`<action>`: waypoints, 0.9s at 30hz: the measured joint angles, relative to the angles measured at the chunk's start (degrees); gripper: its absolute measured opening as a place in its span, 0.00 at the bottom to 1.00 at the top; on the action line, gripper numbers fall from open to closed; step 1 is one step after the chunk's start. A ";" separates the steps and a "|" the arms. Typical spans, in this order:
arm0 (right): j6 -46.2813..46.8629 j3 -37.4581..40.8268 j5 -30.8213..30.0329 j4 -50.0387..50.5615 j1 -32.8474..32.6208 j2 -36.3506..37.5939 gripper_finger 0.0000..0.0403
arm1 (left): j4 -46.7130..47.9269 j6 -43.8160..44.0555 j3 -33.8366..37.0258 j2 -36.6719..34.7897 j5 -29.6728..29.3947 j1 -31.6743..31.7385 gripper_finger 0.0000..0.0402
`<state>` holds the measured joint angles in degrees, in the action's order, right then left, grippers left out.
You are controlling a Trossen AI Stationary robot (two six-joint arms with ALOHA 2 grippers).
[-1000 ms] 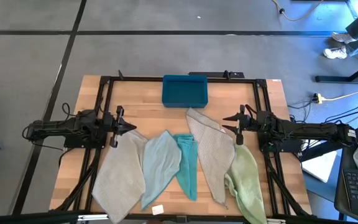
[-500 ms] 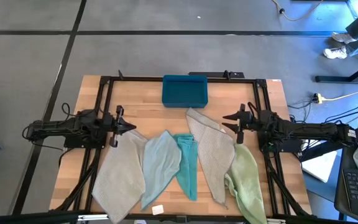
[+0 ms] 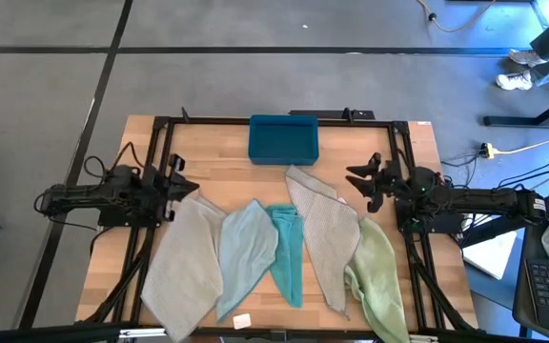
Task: Fold microfiber towels
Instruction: Move the light blue towel to the top right of the table
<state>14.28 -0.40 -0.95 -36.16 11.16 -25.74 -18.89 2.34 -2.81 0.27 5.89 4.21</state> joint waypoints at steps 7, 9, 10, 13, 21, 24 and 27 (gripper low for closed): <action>0.55 0.00 0.04 -1.01 0.01 0.00 0.39 | -5.26 -1.97 -0.04 -0.06 -5.53 0.00 0.00; 0.27 0.00 0.02 -0.97 0.02 0.00 0.39 | -4.56 -3.14 0.00 -0.02 -10.05 0.00 0.00; 0.26 0.00 -0.15 -1.10 0.00 -0.05 0.39 | -4.55 -3.80 0.02 0.00 -12.41 0.00 0.00; -2.63 -0.74 -2.33 -1.31 0.00 -0.25 0.39 | -4.65 -4.90 0.02 0.46 -18.47 0.50 0.00; -10.48 -16.18 -6.78 19.04 3.23 -10.28 0.40 | -8.82 -6.48 0.02 9.80 -17.34 6.20 0.08; -11.88 -23.96 -4.67 29.08 4.69 -17.52 0.44 | -13.82 -6.04 -0.48 16.13 -13.22 8.88 0.14; -14.21 -31.16 -2.12 36.33 5.25 -24.56 0.48 | -13.56 -5.81 -5.17 23.49 -9.63 11.18 0.19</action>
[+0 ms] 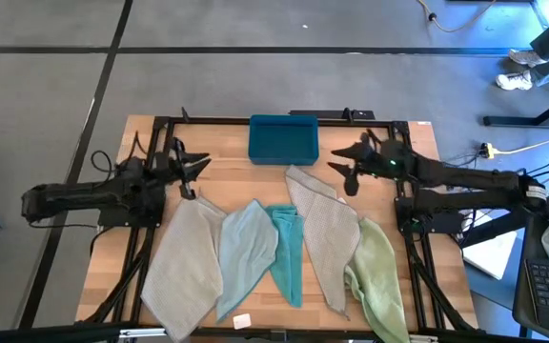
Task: Fold microfiber towels
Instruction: Move the light blue towel to the top right of the table
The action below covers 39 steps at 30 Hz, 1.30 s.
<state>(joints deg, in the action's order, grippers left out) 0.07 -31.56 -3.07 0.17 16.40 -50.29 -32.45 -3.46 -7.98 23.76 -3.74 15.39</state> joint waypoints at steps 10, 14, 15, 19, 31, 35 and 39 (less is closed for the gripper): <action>-4.70 -15.31 1.75 13.57 -0.78 -16.56 0.63 | 17.32 -9.13 -26.83 27.04 7.02 4.55 0.32; -1.90 -16.47 3.20 12.11 -2.08 -24.37 0.65 | 17.47 -12.02 -35.48 33.24 17.34 8.60 0.33; -1.42 -16.47 3.30 11.12 -2.76 -26.55 0.65 | 17.43 -12.16 -36.81 33.88 19.54 9.73 0.33; -0.32 -16.49 3.36 10.61 -6.05 -34.95 0.65 | 17.84 -11.72 -38.01 35.25 29.86 13.46 0.32; 4.17 -16.45 7.58 3.90 -14.78 -39.29 0.65 | 18.47 -13.53 -31.48 35.29 31.76 16.49 0.32; 4.33 -16.47 3.25 -3.42 -17.79 -41.21 0.65 | 18.60 -13.42 -31.48 34.81 31.89 17.82 0.32; 5.43 -19.09 2.75 -0.20 -18.95 -46.00 0.65 | 19.00 -13.27 -31.50 34.16 31.95 18.13 0.32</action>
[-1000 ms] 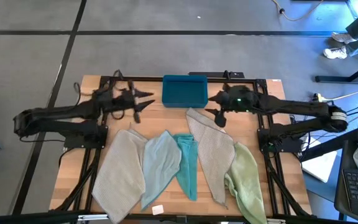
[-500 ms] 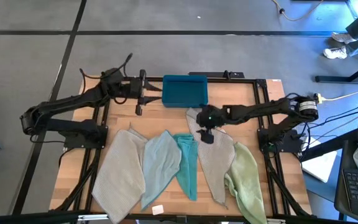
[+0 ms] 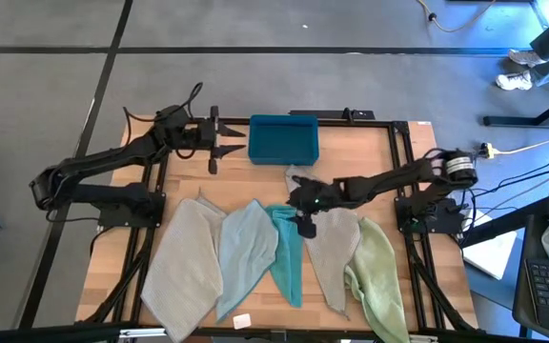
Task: Fold microfiber towels
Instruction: Move the light blue towel to the top right of the table
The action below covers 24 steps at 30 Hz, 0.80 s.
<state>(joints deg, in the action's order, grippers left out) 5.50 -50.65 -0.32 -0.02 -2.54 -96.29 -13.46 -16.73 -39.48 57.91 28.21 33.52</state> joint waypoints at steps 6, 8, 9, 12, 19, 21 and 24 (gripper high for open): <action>0.28 -4.03 1.16 11.87 0.15 -4.46 0.65 | 0.21 0.05 0.00 -0.68 0.00 -0.04 0.32; 0.14 -5.34 1.85 11.02 -0.15 -4.44 0.65 | 0.14 0.05 0.00 -0.82 0.00 -0.04 0.32; -0.25 -6.24 1.85 10.63 -0.57 -4.43 0.66 | 0.12 0.04 0.00 -0.86 -0.08 -0.02 0.32; -3.47 -9.45 1.33 10.89 -2.21 -4.18 0.66 | 0.24 -0.33 0.00 -0.86 -0.43 0.02 0.32; -16.53 -20.91 -4.04 10.03 -4.31 -11.22 0.64 | 0.43 -0.80 0.00 -1.79 -1.47 0.32 0.32; -17.93 -25.06 -2.34 11.38 -3.36 -15.66 0.61 | 1.96 -0.43 0.00 -3.01 -2.11 0.77 0.32; -19.55 -31.49 0.40 13.87 -2.21 -20.70 0.55 | 5.60 -0.34 0.00 -5.55 -2.31 1.40 0.32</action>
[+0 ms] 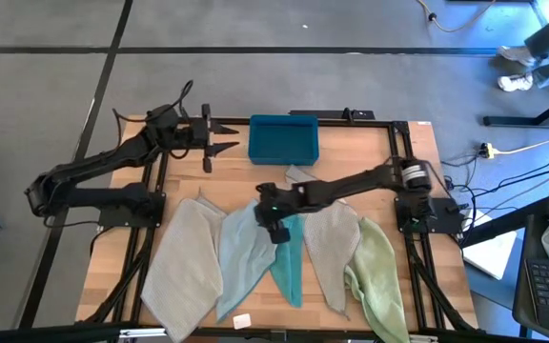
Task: Fold microfiber towels
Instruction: Move the light blue towel to the top right of the table
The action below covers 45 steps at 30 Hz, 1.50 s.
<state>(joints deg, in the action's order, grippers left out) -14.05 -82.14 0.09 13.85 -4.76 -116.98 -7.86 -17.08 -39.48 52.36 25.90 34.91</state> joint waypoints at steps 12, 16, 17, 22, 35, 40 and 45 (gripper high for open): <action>-4.28 -10.13 11.60 7.63 0.27 -8.78 0.37 | 8.67 0.22 0.00 -6.56 0.01 1.53 0.32; -4.38 -10.16 8.33 5.63 0.30 -9.03 0.34 | 11.28 0.32 -0.02 -6.45 0.01 1.51 0.32; -4.70 -10.18 5.22 5.72 0.27 -9.03 0.34 | 11.48 0.32 -0.02 -6.49 0.01 1.51 0.32; -8.86 -10.17 -8.92 5.63 0.40 -8.34 0.46 | 12.22 0.37 -0.02 -6.87 -0.09 1.51 0.32; -6.81 -10.13 5.25 -4.85 4.63 -14.60 0.75 | 12.61 -0.01 -0.02 -7.13 -1.41 1.58 0.32; -7.77 -10.13 4.49 -3.96 4.91 -13.76 0.55 | 13.01 -0.72 -0.02 -7.13 -1.43 1.58 0.32; -8.91 -10.09 4.49 -6.99 4.92 -10.50 0.20 | 13.38 -1.14 -0.02 -7.13 -1.45 1.58 0.32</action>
<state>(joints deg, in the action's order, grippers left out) -22.96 -92.23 4.58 6.86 0.16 -127.48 5.52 -18.22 -39.51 45.23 24.45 36.49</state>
